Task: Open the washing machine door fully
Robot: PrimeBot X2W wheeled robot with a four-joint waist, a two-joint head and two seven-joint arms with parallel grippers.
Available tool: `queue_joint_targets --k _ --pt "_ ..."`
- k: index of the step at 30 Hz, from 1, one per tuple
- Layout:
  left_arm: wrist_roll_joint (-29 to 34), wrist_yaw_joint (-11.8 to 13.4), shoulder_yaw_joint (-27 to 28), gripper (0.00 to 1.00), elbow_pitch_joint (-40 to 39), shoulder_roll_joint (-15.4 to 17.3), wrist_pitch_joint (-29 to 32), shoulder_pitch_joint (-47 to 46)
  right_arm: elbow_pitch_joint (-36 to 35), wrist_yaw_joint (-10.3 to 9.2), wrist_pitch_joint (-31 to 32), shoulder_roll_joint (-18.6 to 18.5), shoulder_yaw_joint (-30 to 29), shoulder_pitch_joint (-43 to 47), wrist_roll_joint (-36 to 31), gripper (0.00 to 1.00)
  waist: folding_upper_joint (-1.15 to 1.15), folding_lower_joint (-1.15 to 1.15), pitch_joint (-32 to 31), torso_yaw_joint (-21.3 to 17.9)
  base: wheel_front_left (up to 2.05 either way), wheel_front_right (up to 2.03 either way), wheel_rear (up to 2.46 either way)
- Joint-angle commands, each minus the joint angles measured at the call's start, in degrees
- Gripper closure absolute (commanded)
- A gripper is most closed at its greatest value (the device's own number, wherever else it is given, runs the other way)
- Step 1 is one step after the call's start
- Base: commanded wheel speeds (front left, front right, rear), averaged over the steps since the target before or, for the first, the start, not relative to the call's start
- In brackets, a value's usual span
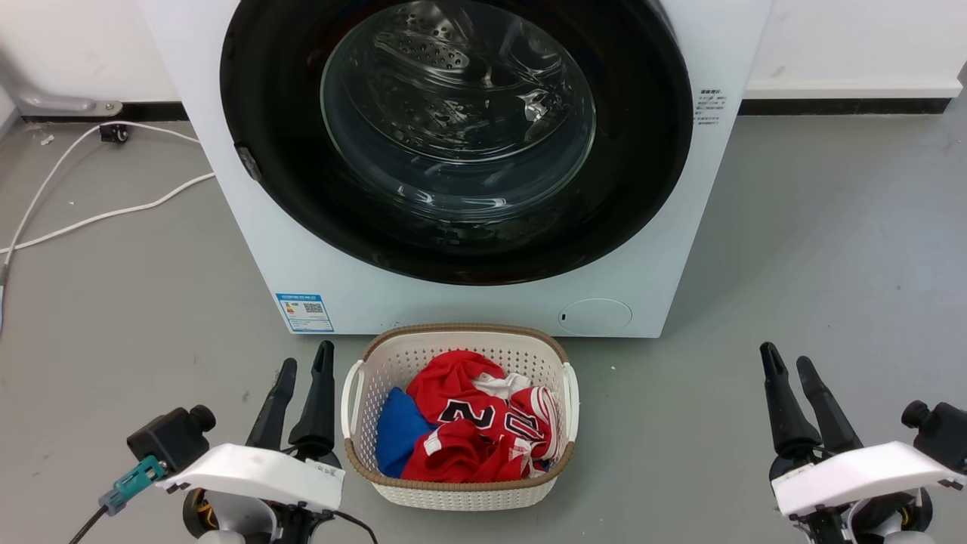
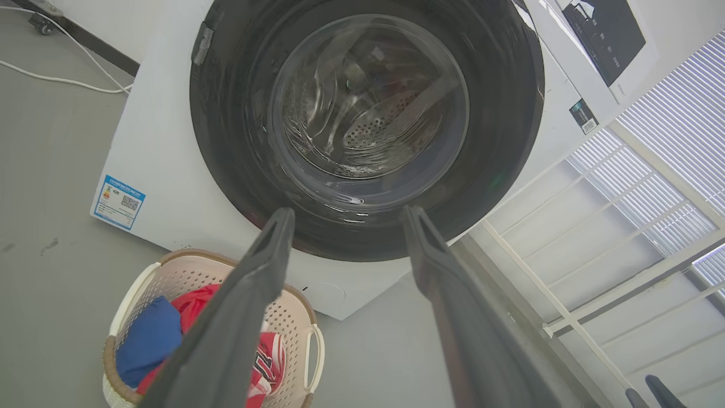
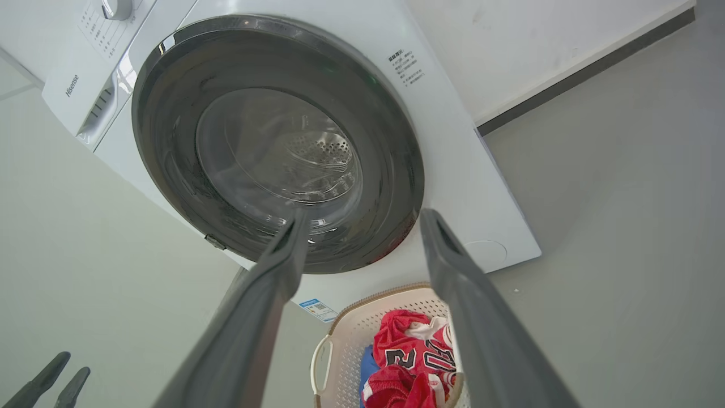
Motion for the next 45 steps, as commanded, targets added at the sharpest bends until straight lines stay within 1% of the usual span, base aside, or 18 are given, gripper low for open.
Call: queue_joint_targets --k 1,17,31,45 --pt "2.53 -0.13 -0.17 0.00 -0.62 0.61 -0.77 -0.58 -1.21 0.07 -0.55 -0.17 0.22 -0.58 -2.65 0.00 0.00 0.00 -0.01 0.04 0.00 0.00 0.00" --pt "14.25 -0.14 -1.89 0.00 0.15 1.26 -3.44 -0.62 -2.17 0.09 -1.13 -0.10 0.87 -0.18 -15.30 0.00 0.00 0.00 -0.21 0.28 0.00 0.00 0.00" --pt "21.76 -0.16 -2.88 0.00 0.81 1.44 -5.27 -0.89 -2.55 0.11 -1.80 0.20 1.10 0.43 -22.84 0.00 0.00 0.00 -0.18 0.38 0.00 0.00 0.00" --pt "29.17 0.21 -2.76 0.00 1.86 1.21 -7.09 -1.36 -2.81 0.12 -2.47 0.60 1.04 1.03 -30.00 0.00 0.00 0.00 -0.09 0.57 0.00 0.00 0.00"
